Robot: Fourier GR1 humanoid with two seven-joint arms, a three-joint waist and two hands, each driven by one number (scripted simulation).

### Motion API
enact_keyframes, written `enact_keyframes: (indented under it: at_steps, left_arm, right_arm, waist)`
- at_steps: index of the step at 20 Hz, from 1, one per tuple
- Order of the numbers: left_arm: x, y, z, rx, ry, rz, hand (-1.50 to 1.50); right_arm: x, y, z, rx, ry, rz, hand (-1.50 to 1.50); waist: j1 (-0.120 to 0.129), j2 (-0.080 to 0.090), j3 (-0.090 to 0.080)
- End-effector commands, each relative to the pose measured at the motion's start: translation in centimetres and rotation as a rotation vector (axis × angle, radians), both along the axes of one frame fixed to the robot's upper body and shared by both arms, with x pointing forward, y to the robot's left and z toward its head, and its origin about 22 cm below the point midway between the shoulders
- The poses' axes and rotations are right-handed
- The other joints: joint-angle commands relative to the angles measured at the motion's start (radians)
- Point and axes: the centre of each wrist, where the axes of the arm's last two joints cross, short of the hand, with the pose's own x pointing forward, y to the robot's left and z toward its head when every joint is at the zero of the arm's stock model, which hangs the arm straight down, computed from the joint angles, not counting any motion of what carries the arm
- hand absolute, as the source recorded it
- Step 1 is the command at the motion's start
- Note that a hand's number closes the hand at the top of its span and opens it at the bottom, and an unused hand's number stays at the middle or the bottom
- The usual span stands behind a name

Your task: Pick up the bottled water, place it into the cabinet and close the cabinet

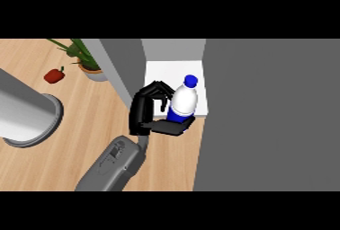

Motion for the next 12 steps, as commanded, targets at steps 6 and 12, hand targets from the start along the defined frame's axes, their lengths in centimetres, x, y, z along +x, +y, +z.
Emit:
enact_keyframes:
  at_steps: [6,12]
  left_arm:
    - [3.3,-1.4,1.6,0.046,0.065,0.065,1.50]
    - [5.6,-2.7,3.6,0.028,0.108,0.147,1.50]
  right_arm:
    - [-3.5,-2.1,2.5,-0.020,-0.048,-0.003,-1.50]
    - [-1.8,-1.2,2.2,0.017,-0.036,-0.004,-1.50]
  waist:
    - [-0.015,0.002,0.000]
    - [-0.013,0.006,-0.001]
